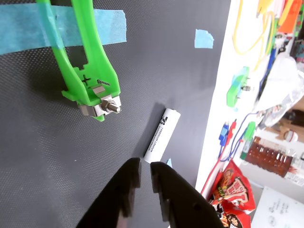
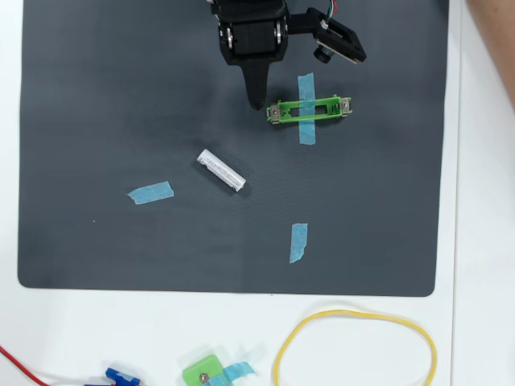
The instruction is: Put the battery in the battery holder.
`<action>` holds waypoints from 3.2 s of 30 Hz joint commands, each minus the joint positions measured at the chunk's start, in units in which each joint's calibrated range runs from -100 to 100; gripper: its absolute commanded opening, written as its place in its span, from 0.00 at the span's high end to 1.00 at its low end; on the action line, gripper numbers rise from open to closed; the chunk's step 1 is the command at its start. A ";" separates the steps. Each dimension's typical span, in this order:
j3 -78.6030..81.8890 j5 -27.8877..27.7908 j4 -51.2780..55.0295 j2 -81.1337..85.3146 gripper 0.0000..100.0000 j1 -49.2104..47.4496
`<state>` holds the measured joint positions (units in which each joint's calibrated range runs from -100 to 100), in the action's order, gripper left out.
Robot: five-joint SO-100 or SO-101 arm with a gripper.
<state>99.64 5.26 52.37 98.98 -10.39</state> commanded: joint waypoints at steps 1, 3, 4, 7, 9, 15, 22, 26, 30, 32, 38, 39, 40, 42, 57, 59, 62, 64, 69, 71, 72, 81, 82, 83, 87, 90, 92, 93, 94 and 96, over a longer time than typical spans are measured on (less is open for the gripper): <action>0.36 0.16 -0.10 0.51 1.00 4.83; 0.36 0.16 -0.10 0.51 1.00 4.83; 0.36 0.16 -0.10 0.51 1.00 4.83; 0.36 0.16 -0.10 0.51 1.00 4.83; 0.36 0.16 -0.10 0.51 1.00 4.83; 0.36 0.16 -0.10 0.51 1.00 4.83; 0.36 0.16 -0.10 0.51 1.00 4.83; 0.36 0.06 -0.10 0.51 1.00 4.63; 0.36 0.11 -0.10 0.51 1.00 5.04; 0.36 0.11 -0.10 0.51 1.00 4.52; 0.36 0.11 -0.10 0.51 1.00 4.52; 0.36 0.11 -0.10 0.51 1.00 4.52; 0.36 0.11 -0.10 0.51 1.00 4.52; 0.36 0.11 -0.10 0.51 1.00 4.63; -0.87 0.11 -0.18 -0.35 1.00 4.52; -3.60 0.11 0.34 -0.43 1.00 4.52; -5.72 0.16 0.69 -0.52 1.00 4.52; -7.30 0.16 0.78 -1.54 1.00 4.52; -18.23 0.16 0.78 -14.50 1.00 4.52; -26.16 0.22 1.13 -22.86 1.00 5.25; -28.10 0.32 1.91 -24.74 1.00 5.35; -46.95 15.76 5.06 -51.09 1.00 5.46; -48.10 17.17 5.06 -53.39 1.00 5.56; -49.24 18.37 5.06 -55.44 1.00 5.56; -52.94 21.81 1.65 -63.97 1.00 7.64; -52.94 21.87 -4.47 -69.68 1.00 6.81; -53.56 20.93 -6.21 -72.33 1.00 6.81; -54.44 18.63 -8.05 -73.52 1.00 6.08; -55.23 17.64 -8.49 -74.38 1.00 5.77; -56.82 16.70 -9.19 -76.25 1.00 5.35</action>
<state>46.82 23.35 44.88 24.02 -4.10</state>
